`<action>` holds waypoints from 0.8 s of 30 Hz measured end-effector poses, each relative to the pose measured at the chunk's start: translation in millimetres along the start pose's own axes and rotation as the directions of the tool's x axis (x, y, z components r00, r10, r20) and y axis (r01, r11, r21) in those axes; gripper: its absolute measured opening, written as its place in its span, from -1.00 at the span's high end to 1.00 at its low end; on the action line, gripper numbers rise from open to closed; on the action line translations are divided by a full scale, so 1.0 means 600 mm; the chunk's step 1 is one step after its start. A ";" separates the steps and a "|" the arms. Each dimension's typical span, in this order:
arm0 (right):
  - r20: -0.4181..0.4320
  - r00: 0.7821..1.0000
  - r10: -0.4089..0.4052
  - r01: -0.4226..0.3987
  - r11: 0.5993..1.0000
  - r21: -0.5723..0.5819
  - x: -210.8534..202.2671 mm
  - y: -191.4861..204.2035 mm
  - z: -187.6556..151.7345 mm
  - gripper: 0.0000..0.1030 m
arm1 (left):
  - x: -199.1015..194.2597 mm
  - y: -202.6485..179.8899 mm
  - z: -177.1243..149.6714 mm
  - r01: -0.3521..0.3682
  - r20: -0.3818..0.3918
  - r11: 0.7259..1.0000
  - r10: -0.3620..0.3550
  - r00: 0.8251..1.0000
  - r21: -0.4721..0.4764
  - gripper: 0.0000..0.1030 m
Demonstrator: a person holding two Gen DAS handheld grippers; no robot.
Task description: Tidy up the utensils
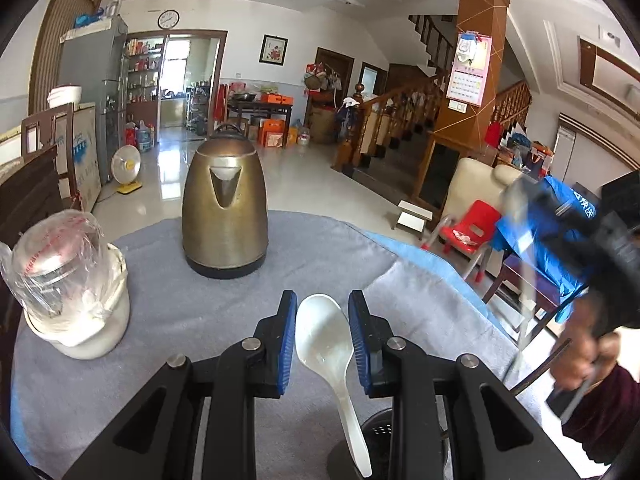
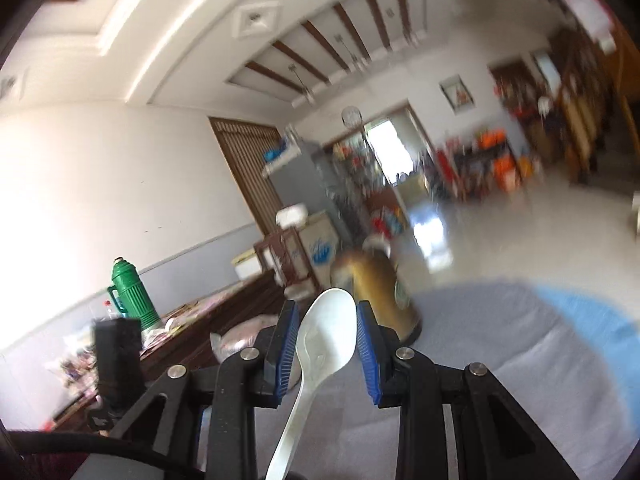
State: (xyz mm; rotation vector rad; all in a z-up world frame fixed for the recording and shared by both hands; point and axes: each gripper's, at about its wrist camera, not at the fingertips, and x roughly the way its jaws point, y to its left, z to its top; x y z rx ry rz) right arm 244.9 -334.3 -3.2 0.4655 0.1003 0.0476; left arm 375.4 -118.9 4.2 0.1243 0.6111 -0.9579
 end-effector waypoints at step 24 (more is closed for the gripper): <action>0.014 0.987 -0.158 0.155 0.940 -0.305 0.064 0.135 -0.098 0.39 | -0.004 -0.003 -0.038 0.029 0.048 1.000 -0.029 0.998 -0.011 0.46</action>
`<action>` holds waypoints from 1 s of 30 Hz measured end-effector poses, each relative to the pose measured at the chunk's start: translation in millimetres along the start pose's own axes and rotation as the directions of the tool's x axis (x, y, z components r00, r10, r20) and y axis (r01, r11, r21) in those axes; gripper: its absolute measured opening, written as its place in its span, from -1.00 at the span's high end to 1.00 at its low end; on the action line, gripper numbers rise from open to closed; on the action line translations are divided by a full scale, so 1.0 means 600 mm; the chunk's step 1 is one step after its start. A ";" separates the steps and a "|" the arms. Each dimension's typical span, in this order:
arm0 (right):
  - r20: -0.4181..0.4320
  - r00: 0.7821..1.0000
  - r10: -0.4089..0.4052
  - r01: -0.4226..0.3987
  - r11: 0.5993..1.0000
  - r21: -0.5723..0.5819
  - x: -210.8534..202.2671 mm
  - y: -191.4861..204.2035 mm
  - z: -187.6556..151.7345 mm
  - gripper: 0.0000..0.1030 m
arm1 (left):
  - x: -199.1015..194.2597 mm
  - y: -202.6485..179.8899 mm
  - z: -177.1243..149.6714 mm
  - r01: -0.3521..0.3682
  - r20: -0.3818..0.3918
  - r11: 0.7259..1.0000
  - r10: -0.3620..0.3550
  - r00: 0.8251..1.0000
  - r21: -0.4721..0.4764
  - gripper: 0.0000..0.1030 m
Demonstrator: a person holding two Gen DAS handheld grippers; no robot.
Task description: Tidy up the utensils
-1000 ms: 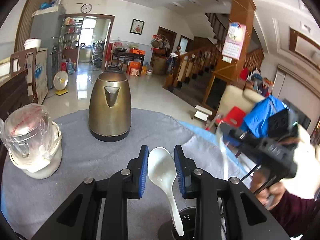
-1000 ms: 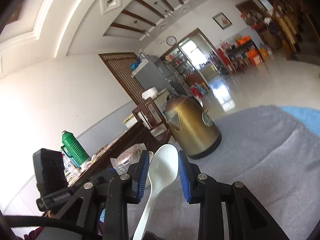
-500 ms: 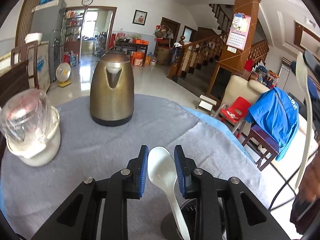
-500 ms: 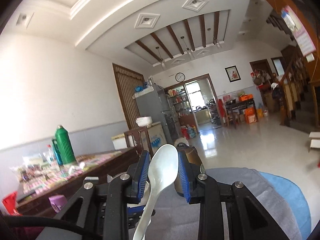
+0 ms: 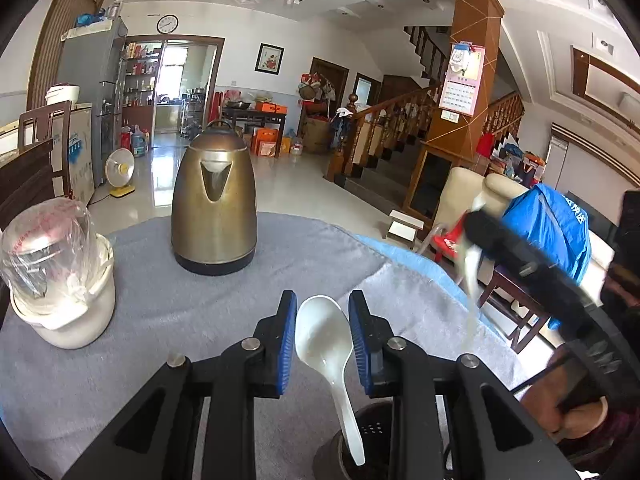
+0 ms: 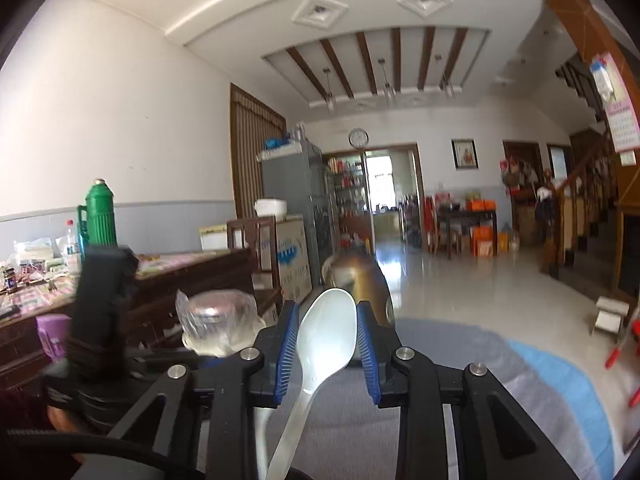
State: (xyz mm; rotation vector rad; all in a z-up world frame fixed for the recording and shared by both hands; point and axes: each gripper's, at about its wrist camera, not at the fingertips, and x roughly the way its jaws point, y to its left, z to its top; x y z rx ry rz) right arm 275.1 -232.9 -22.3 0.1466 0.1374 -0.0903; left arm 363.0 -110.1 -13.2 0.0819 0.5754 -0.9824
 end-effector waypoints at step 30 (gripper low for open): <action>-0.085 0.995 0.048 -0.022 0.958 0.286 -0.125 -0.119 -0.033 0.35 | -0.095 0.080 -0.034 -0.182 -0.087 0.961 0.167 0.982 -0.209 0.13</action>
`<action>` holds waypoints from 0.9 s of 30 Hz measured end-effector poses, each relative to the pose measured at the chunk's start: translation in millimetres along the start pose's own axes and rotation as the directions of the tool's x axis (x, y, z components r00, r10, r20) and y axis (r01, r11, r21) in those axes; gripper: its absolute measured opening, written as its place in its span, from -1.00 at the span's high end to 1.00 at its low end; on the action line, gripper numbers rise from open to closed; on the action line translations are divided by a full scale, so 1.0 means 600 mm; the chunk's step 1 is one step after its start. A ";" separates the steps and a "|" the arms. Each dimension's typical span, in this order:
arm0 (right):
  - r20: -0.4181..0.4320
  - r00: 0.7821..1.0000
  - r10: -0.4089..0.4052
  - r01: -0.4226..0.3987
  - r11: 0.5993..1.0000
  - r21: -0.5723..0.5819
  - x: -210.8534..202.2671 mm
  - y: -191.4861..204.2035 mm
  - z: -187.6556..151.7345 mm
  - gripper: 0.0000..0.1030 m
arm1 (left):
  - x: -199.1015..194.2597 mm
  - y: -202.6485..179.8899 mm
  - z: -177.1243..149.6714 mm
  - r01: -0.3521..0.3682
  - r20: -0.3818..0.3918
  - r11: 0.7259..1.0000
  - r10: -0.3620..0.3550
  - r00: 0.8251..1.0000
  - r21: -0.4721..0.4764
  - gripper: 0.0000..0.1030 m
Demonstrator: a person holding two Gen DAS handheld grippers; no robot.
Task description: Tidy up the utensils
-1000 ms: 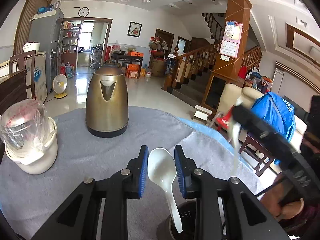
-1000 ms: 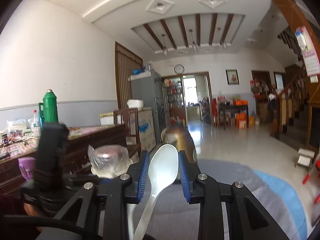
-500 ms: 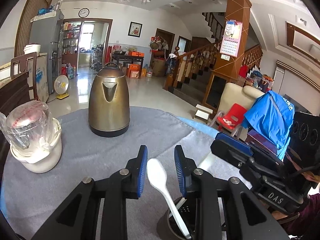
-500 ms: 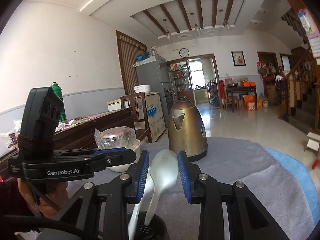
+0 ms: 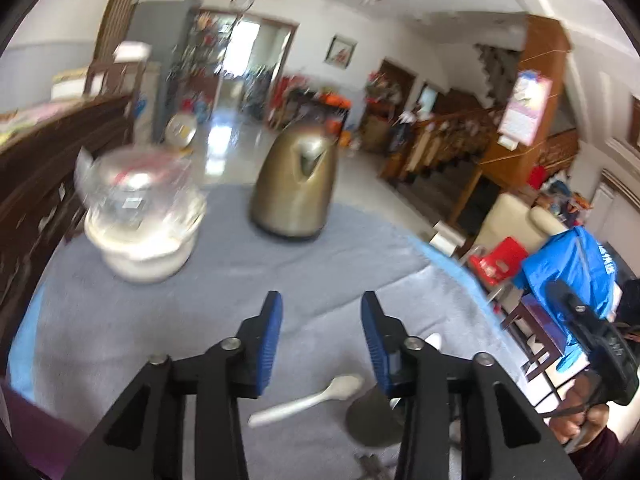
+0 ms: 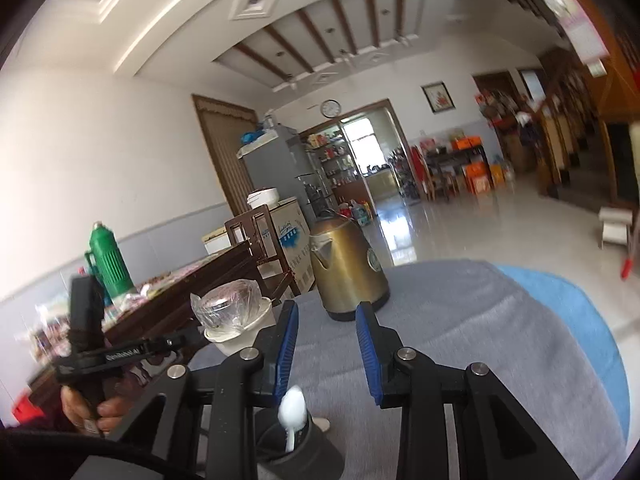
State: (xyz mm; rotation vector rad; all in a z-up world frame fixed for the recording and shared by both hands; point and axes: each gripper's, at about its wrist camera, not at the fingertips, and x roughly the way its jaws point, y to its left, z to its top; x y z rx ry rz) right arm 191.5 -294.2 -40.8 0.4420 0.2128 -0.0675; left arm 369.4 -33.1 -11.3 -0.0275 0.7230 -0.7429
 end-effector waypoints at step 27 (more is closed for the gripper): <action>-0.248 0.953 0.175 -0.036 0.877 0.480 0.063 -0.250 -0.176 0.34 | 0.123 0.017 -0.148 -0.193 -0.279 0.965 0.238 0.930 0.180 0.33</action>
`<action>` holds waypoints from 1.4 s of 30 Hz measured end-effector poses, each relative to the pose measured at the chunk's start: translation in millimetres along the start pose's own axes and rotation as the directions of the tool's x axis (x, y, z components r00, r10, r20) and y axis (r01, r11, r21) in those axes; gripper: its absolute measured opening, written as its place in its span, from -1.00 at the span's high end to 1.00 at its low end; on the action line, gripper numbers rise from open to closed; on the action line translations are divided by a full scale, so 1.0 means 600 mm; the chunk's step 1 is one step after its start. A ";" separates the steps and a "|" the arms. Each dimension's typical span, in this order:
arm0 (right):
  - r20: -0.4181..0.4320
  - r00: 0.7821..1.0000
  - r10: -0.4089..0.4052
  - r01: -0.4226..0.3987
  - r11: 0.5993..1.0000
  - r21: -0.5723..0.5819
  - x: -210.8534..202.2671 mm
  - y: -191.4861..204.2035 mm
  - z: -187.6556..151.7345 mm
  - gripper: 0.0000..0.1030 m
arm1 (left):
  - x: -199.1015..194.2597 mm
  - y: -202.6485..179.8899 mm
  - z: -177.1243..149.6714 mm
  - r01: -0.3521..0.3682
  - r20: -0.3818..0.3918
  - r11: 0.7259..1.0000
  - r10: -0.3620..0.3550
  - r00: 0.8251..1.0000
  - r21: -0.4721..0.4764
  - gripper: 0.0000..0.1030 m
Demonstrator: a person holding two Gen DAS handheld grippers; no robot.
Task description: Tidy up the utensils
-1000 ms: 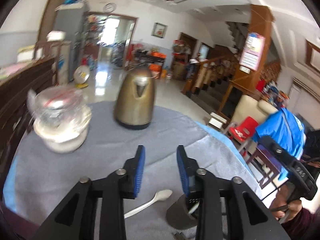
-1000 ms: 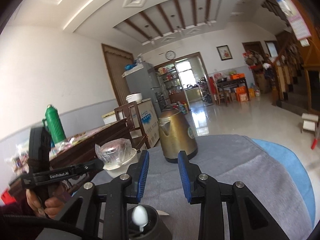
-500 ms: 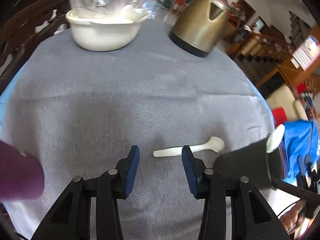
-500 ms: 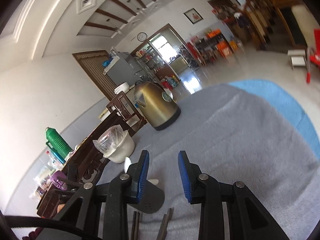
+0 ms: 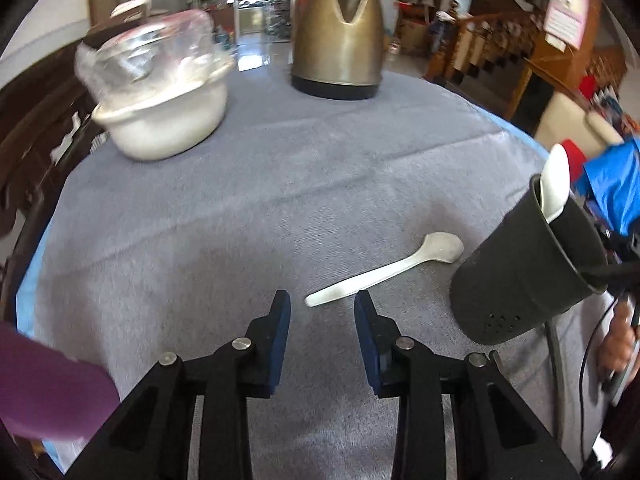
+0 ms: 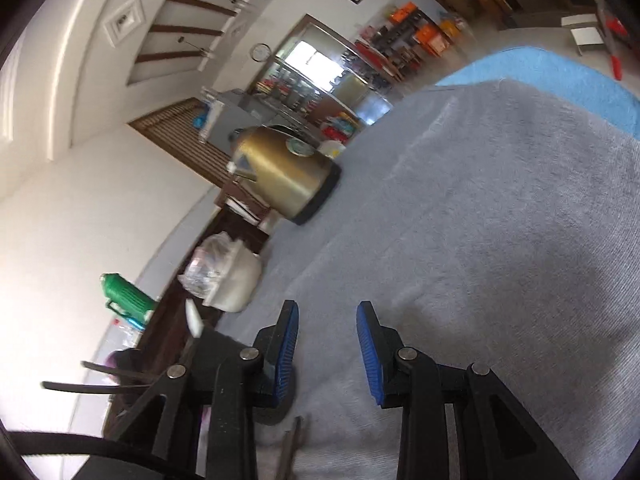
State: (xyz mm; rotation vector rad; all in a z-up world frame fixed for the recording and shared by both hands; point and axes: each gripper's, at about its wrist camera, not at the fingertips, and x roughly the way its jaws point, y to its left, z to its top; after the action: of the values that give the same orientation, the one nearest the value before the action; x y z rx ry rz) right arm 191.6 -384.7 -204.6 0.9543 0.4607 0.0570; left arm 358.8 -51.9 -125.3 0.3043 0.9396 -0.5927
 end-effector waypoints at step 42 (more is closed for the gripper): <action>-0.003 0.994 -0.110 0.110 0.993 0.038 0.017 -0.019 0.009 0.34 | -0.121 -0.041 -0.108 0.084 -0.062 0.992 -0.090 0.994 -0.099 0.96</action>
State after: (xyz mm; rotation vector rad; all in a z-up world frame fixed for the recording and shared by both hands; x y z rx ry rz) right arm 201.6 -393.1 -214.6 0.9649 0.5159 -0.0511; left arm 268.7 -14.9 -101.6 0.1982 1.0462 -0.6178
